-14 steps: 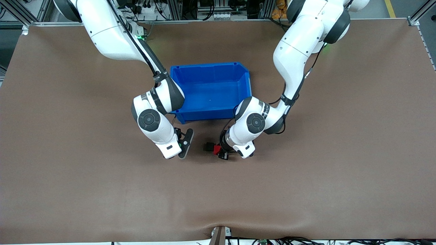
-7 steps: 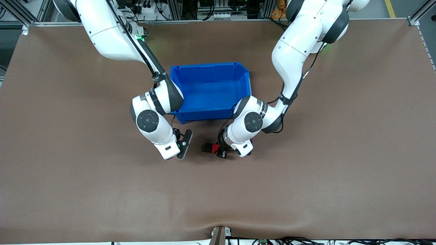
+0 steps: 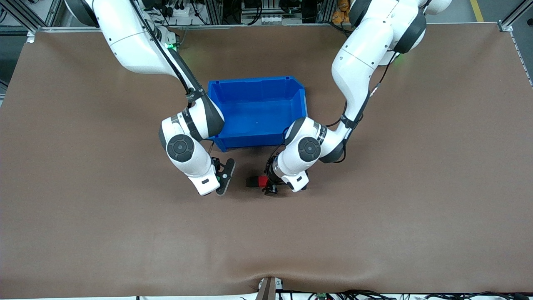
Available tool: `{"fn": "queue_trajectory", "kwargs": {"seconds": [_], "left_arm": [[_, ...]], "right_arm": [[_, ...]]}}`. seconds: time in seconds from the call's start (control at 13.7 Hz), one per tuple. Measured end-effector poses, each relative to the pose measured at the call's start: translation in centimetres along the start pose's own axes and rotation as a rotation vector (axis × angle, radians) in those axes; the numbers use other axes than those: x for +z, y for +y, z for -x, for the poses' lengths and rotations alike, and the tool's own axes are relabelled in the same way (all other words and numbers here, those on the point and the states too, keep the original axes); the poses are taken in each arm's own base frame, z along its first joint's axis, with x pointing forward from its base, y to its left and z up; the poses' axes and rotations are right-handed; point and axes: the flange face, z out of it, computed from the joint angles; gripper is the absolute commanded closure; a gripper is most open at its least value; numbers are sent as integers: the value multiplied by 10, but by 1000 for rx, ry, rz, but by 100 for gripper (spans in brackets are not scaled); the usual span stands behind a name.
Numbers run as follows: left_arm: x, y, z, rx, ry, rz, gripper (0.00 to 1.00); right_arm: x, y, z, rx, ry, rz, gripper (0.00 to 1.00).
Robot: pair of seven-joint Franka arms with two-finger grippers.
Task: Attach green and red cubes to black cube
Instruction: 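Press the red cube onto the black cube with the left gripper, then open the left gripper and withdraw it from the red cube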
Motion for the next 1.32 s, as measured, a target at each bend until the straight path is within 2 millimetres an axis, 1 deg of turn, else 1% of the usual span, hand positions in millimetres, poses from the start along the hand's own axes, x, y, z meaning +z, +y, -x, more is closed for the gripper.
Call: {"fn": "queue_trajectory", "kwargs": {"seconds": [0.15, 0.29, 0.44, 0.59, 0.73, 0.88, 1.02, 1.1, 1.32], "left_arm": [[-2, 1, 0, 23, 15, -4, 0], [-12, 4, 5, 54, 37, -17, 0], [-32, 8, 8, 88, 52, -37, 0], [-56, 15, 3, 123, 66, -77, 0], [-90, 28, -18, 176, 74, -117, 0], [-127, 44, -50, 237, 76, -160, 0], [-161, 56, -80, 319, 82, -175, 0], [-175, 61, -94, 367, 94, -179, 0], [-219, 77, -142, 547, 113, -180, 0]], "right_arm": [[0, 0, 0, 0, 0, 0, 100], [0, -2, -2, -3, 1, -1, 100], [4, -5, -4, -7, -1, -9, 100], [20, -12, -6, 11, 0, -40, 100], [38, -25, -15, 45, -6, -66, 100], [48, -41, -34, 53, -9, -67, 100], [51, -51, -51, 46, -4, -63, 100], [51, -54, -55, 42, -2, -60, 100], [49, -55, -65, 32, 10, -51, 100]]}}
